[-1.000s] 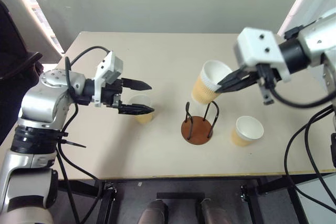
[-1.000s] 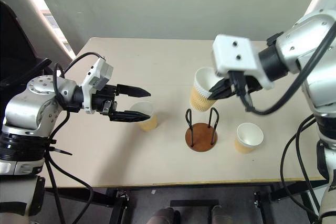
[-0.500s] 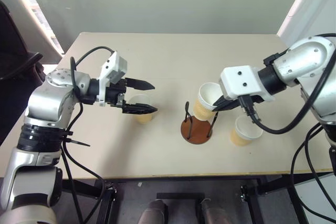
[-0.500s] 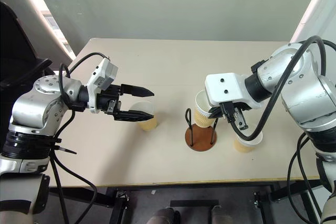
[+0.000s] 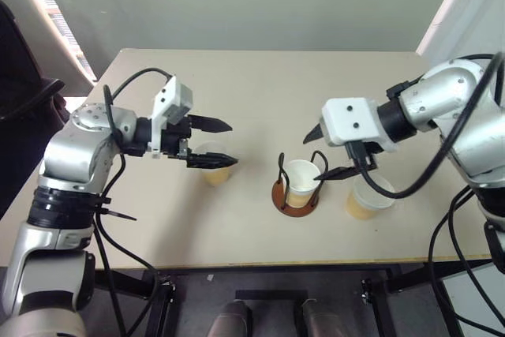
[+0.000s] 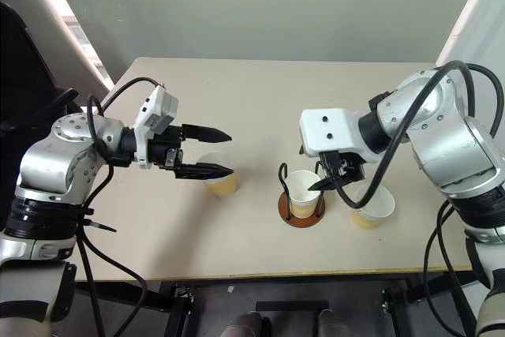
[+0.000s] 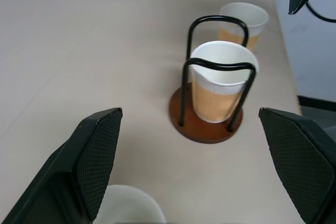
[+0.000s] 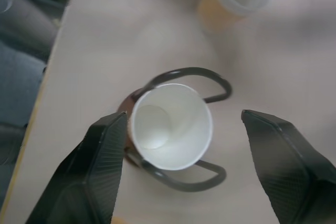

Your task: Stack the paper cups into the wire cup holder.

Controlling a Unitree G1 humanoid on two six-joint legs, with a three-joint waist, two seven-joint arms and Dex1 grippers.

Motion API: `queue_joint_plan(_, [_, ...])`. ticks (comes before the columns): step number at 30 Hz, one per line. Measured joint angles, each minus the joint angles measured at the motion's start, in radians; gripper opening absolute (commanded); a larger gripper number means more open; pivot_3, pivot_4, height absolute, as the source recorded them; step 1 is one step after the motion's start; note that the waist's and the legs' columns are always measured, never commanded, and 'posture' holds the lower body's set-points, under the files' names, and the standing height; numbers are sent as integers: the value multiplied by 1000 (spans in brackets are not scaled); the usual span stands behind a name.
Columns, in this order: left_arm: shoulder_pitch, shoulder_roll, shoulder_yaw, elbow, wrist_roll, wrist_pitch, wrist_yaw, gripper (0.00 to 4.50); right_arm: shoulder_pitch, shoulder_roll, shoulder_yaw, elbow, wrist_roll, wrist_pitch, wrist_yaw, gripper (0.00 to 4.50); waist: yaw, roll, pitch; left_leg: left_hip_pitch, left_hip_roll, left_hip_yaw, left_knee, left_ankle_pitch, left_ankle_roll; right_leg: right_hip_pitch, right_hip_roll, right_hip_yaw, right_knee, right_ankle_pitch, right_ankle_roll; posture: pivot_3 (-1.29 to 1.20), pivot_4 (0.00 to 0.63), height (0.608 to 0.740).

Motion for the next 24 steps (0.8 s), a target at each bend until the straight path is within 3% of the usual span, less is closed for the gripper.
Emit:
queue_joint_plan(5, [-3,78,-32,-103,65,-20,8,4500,-5,21,-114,16,118,158,-46,3389,0,0,0,-1,0,1,0,1,-2,0,1,1,-3,0,0,0,150,740])
queue_joint_plan(13, [26,239,-186,-209,300,-98,9,4500,-55,39,-249,26,344,375,-79,3389,-1,0,0,0,2,1,-1,1,-1,-1,3,1,-2,-2,-2,0,150,740])
queue_joint_plan(24, [26,225,-225,-190,419,-123,11,4500,-55,28,-248,29,440,389,-129,3389,-1,0,0,0,3,1,-1,-3,4,-3,3,1,2,-2,-3,0,150,740])
